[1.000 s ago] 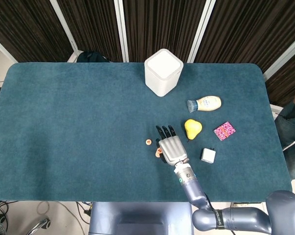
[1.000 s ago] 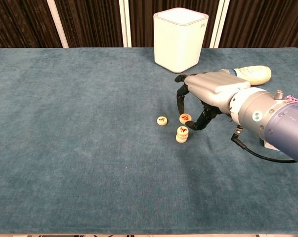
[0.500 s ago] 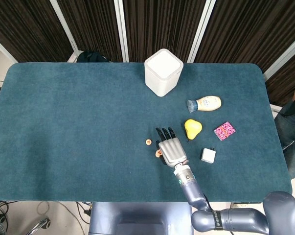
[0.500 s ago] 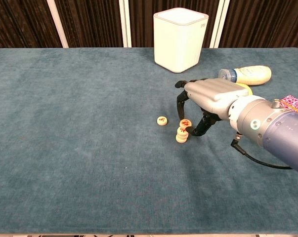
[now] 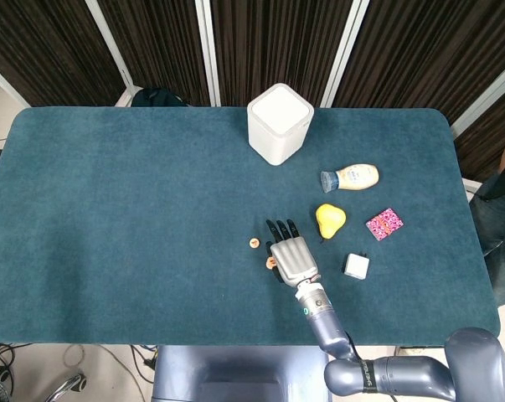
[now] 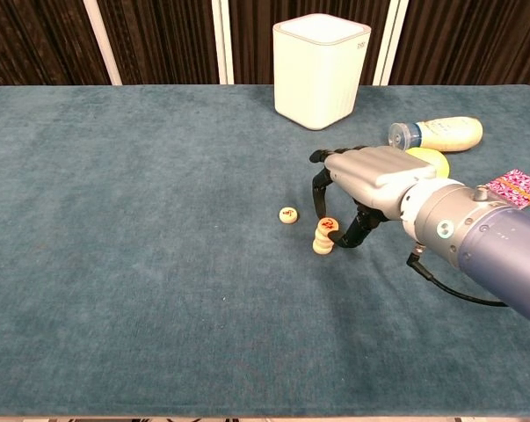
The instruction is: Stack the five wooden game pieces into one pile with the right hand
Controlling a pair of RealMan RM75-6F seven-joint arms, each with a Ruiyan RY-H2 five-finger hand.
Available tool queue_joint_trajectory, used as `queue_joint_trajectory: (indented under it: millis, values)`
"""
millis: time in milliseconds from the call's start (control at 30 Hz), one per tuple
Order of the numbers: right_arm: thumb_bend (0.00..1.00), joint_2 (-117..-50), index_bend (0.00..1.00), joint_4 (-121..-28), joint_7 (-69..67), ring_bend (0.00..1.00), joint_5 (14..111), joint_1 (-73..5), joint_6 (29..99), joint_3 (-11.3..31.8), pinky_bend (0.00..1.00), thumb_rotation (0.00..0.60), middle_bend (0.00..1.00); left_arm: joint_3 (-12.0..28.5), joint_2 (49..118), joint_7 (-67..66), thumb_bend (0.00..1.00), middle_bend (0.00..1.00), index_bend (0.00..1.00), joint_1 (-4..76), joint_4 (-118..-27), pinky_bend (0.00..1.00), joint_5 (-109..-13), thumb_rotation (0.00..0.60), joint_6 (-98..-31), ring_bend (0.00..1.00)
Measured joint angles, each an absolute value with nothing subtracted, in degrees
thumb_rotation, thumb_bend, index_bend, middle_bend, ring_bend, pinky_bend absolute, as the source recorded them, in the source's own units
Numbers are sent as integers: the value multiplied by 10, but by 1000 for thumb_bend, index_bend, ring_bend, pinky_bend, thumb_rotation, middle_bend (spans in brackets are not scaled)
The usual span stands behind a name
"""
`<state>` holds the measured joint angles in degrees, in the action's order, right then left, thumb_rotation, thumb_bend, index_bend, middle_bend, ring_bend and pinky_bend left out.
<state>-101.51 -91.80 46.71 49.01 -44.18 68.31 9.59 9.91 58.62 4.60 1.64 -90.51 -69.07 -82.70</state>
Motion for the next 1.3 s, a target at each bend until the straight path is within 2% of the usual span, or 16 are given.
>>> queue_joint_trajectory:
  millis: [1300]
  values:
    - [441,-1025,461,-906,477,0,479,-445,679,102,0,600,0,99,587,44,153,0,48,16,-905,95,-690,600,-827,0]
